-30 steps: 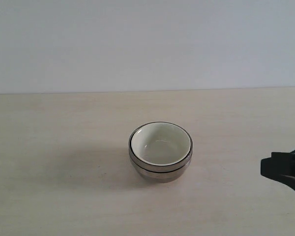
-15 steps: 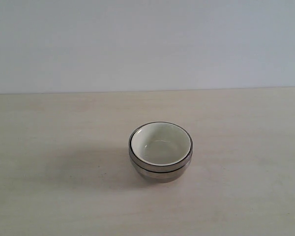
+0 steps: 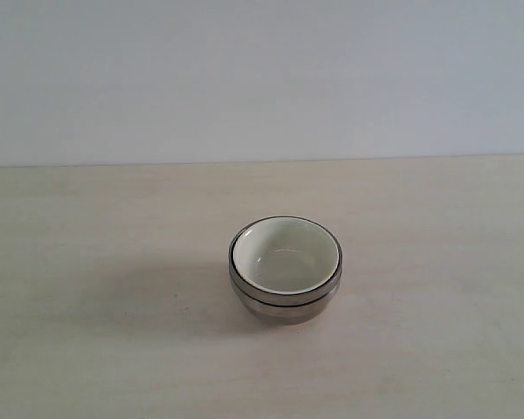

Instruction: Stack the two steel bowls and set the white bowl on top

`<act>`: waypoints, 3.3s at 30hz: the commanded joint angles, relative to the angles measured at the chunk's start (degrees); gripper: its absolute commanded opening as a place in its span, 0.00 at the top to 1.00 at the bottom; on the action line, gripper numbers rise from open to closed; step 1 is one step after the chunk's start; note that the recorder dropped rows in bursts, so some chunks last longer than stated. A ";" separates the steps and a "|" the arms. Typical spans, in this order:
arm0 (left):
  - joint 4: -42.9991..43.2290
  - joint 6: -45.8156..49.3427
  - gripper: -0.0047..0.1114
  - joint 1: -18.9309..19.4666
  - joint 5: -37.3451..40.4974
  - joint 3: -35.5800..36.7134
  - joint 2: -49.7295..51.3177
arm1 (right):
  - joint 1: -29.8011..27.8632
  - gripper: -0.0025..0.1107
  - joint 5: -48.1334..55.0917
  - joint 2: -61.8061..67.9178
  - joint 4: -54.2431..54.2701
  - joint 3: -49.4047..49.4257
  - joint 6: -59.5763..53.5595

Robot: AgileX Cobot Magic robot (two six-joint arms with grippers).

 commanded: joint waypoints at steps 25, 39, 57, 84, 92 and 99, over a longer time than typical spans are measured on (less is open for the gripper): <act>-0.49 -0.56 0.93 0.17 -0.47 0.20 -0.22 | -1.97 0.97 10.05 -0.56 -32.23 0.28 23.41; -0.49 -0.56 0.93 0.17 -0.47 0.20 -0.22 | -1.97 0.97 23.73 -0.56 -41.30 0.28 29.28; -0.49 -0.56 0.93 0.17 -0.47 0.20 -0.22 | -2.73 0.97 24.86 -0.56 -41.38 0.28 29.52; -0.49 -0.56 0.93 0.17 -0.47 0.20 -0.22 | -7.52 0.97 24.97 -0.56 -41.38 0.28 29.29; -0.49 -0.56 0.93 0.17 -0.47 0.20 -0.22 | -7.52 0.97 24.97 -0.56 -41.38 0.28 29.65; -0.49 -0.56 0.93 0.17 -0.47 0.20 -0.22 | -7.52 0.97 24.97 -0.56 -41.38 0.28 29.74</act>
